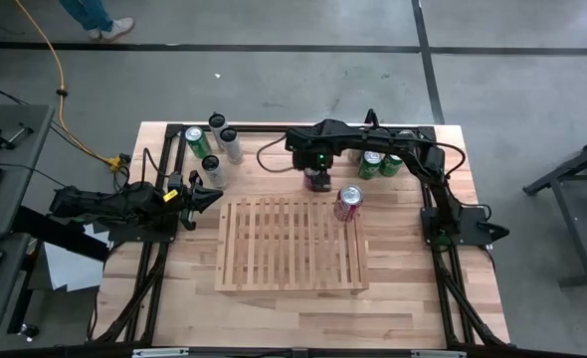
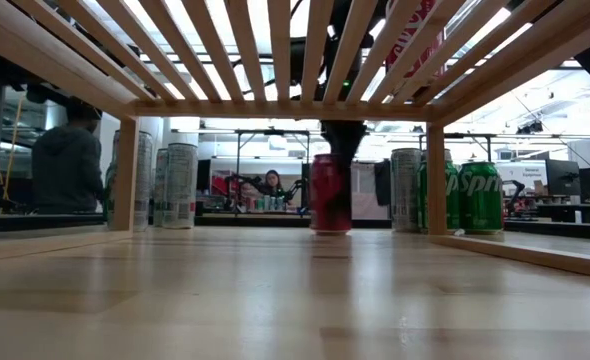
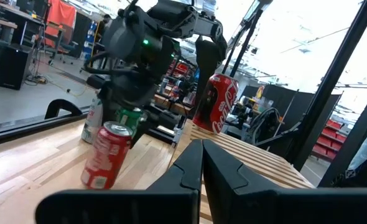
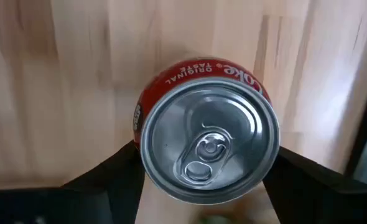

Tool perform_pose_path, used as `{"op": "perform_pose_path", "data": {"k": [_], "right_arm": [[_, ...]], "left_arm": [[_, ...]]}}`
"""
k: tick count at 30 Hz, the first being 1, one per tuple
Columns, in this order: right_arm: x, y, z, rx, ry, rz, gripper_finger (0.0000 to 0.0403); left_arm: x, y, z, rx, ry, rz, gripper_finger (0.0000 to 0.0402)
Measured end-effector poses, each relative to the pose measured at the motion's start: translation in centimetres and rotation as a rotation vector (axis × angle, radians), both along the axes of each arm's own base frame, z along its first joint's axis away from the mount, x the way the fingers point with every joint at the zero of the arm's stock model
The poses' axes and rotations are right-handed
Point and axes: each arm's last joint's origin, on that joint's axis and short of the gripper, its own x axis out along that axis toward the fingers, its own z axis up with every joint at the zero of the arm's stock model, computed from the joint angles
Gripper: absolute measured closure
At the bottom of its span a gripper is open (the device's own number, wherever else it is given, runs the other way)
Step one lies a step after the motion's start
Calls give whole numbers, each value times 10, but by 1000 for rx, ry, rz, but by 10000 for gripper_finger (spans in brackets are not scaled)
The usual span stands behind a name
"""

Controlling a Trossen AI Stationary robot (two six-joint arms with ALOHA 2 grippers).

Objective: Place canned beverage on shelf
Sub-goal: Put the red-white soda can on the shelf aligned with the other red-white soda can

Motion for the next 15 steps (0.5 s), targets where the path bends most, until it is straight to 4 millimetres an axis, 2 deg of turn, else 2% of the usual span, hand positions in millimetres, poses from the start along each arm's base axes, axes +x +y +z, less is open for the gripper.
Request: {"op": "perform_pose_path", "data": {"k": [3,6,15], "right_arm": [[-1,-1,0,-43,42,150,126],[-1,-2,0,-49,54,207,109],[-2,-1,0,-45,54,136,102]], "left_arm": [[0,0,0,0,0,0,398],[0,0,0,0,0,0,398],[0,0,0,0,0,-1,398]]}}
